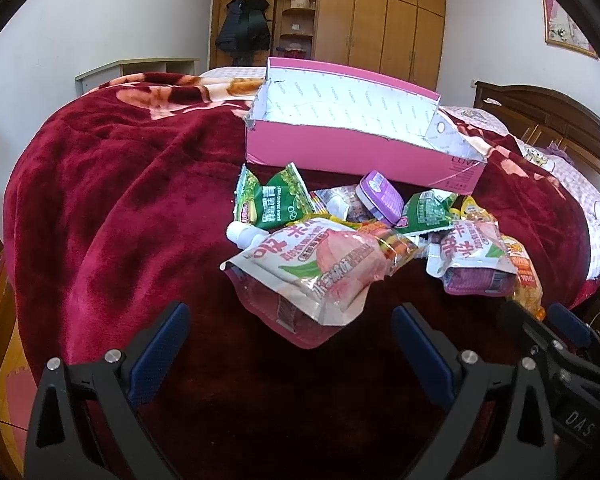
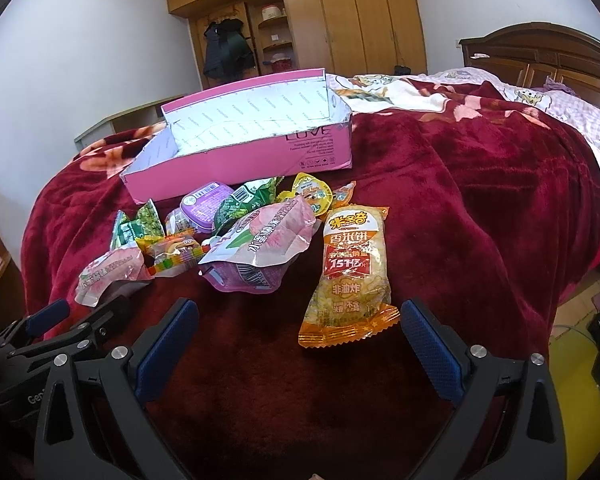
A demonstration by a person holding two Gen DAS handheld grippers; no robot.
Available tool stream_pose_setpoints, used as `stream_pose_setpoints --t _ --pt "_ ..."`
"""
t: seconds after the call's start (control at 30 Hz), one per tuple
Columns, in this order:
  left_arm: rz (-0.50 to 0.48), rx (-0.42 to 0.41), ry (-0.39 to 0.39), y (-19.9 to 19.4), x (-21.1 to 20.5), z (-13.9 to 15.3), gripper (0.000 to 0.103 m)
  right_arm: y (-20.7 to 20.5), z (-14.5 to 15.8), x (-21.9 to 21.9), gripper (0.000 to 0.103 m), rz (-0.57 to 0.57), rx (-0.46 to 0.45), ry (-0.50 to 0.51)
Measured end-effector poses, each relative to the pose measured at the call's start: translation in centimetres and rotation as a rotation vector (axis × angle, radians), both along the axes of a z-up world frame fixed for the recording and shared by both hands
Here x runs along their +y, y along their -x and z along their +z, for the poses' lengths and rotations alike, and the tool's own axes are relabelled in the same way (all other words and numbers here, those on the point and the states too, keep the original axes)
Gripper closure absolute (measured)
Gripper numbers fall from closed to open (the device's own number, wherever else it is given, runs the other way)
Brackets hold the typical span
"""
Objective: Organize snacks
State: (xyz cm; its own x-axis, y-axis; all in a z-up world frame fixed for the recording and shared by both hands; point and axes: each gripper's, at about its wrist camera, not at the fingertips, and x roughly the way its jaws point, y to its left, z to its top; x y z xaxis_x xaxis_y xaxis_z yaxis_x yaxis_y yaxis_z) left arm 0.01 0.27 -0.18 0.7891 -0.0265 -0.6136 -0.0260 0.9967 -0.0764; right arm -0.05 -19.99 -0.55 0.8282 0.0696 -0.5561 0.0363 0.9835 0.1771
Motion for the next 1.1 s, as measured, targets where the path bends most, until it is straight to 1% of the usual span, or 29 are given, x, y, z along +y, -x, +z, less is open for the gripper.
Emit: stream_pose_setpoints --t 0.4,1.1 --pt "-0.015 0.007 -0.005 -0.11 -0.42 -0.08 0.0 -0.01 -0.19 -0.44 0.0 -0.008 0.013 -0.014" --pt "-0.005 0.021 0.01 -0.38 0.04 -0.32 0.0 -0.18 -0.31 -0.62 0.0 -0.013 0.021 -0.018"
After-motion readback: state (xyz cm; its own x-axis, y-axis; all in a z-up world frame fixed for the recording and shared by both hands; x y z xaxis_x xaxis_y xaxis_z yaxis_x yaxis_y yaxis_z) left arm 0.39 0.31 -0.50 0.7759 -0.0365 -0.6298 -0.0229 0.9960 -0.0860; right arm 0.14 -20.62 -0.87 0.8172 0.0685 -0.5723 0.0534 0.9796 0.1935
